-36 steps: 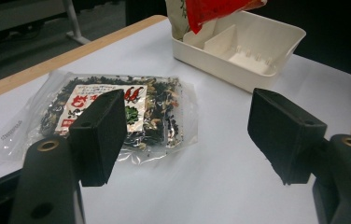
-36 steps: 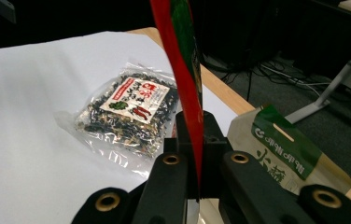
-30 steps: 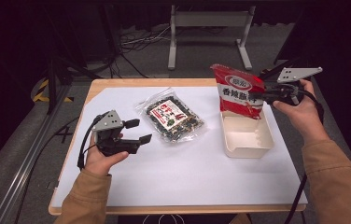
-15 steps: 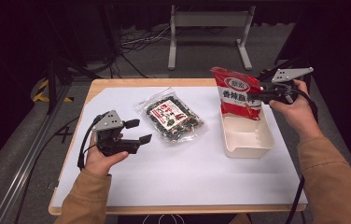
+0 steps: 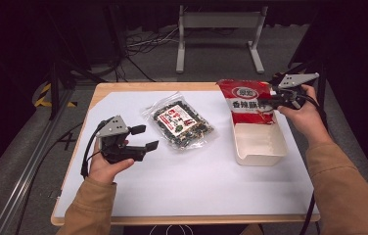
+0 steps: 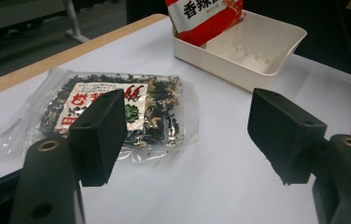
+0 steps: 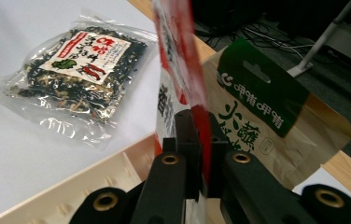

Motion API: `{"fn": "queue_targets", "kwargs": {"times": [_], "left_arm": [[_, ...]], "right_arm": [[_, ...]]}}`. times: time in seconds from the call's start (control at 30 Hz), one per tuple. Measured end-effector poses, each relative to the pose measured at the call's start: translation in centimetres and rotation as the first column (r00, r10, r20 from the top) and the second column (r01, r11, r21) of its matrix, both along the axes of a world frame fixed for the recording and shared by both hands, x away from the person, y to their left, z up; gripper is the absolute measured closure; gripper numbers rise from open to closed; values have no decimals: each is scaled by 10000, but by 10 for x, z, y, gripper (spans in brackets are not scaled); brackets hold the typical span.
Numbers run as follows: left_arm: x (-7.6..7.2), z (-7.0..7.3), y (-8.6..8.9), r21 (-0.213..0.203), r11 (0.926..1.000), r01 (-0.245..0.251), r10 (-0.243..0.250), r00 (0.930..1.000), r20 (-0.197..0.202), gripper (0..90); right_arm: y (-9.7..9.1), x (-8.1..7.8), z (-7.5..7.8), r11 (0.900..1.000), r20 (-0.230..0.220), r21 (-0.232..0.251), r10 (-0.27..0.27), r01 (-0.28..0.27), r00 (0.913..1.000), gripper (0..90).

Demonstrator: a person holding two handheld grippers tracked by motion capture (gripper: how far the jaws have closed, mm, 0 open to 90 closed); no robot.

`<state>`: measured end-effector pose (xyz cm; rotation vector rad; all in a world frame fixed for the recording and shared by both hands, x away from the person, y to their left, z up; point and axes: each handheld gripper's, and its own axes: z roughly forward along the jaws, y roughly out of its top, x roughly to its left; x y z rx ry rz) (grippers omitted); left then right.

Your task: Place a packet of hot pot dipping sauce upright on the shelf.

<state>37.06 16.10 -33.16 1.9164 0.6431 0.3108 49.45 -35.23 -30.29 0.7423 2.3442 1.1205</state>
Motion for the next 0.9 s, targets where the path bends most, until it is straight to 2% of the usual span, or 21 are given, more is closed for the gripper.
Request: {"fn": "queue_targets", "kwargs": {"times": [0.2,0.37,0.47,0.53,0.67,0.8,0.9], "left_arm": [[1,-1,-1,-21,10000,52,-52,10000,-18,291],[1,-1,-2,-6,10000,60,-60,10000,-59,291],[1,-1,-2,17,10000,95,-95,10000,-26,291],[1,-1,-2,-8,9999,102,-102,9999,-63,291],[2,-1,-2,-11,10000,78,-78,10000,-57,291],[3,-2,-3,58,9999,133,-132,9999,-53,291],[3,-3,-5,54,9999,100,-99,9998,-148,290]], "right_arm": [[-8,2,-11,9983,47,-154,-570,570,9984,876],[-9,1,-14,9971,-7,-110,-754,754,9972,887],[-11,1,-18,9951,-171,-16,-988,988,9950,890],[-13,1,-25,9910,-389,-362,-1305,1291,9907,891],[-24,0,-37,9871,-752,-195,-1599,1589,9843,890],[-29,-2,-43,9858,-930,-100,-1677,1675,9814,890],[-28,-3,-44,9850,-915,-239,-1724,1709,9808,890]]}}
